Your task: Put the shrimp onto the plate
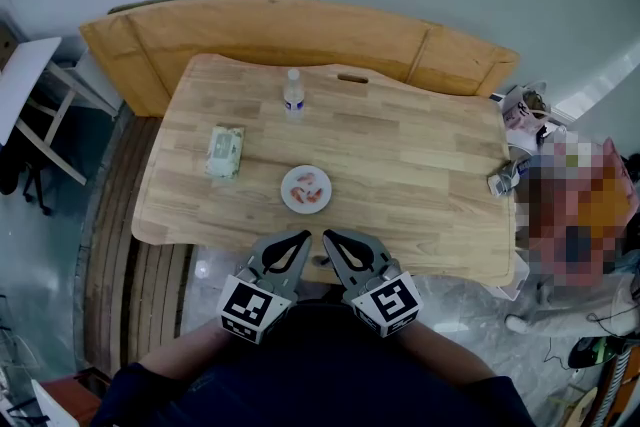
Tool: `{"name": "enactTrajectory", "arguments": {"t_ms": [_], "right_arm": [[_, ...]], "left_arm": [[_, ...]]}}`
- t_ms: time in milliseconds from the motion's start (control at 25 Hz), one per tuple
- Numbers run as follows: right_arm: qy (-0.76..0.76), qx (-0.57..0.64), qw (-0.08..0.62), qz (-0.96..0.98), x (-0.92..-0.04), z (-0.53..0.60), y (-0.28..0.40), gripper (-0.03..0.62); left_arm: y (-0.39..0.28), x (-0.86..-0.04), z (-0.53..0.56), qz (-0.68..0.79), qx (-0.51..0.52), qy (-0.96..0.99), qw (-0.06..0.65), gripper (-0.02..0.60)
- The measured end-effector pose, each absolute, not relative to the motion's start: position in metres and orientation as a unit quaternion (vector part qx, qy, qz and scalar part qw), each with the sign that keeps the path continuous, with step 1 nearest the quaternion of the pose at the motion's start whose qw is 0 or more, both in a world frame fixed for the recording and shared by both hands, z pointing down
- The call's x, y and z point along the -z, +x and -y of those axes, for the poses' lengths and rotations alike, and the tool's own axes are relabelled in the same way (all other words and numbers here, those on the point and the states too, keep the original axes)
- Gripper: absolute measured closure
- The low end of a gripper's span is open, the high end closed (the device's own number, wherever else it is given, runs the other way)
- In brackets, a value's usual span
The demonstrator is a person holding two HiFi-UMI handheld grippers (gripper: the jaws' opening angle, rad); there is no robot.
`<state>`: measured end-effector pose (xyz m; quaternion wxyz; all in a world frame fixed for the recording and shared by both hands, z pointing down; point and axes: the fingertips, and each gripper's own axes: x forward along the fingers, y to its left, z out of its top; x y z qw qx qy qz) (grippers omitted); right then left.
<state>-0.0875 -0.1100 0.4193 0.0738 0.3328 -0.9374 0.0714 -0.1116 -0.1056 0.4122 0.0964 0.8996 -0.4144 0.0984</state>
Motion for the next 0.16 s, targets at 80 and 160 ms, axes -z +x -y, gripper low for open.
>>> {"name": "enactTrajectory", "arguments": {"t_ms": [80, 160], "right_arm": [[0.332, -0.073, 0.075, 0.938, -0.4199, 0.1104, -0.0875, 0.586], [0.331, -0.074, 0.076, 0.938, -0.4204, 0.1110, -0.0872, 0.585]], "left_arm": [[-0.1109, -0.4129, 0.1065, 0.414, -0.099, 0.900, 0.097, 0.575], [-0.1100, -0.4133, 0.1071, 0.413, -0.099, 0.900, 0.097, 0.575]]}}
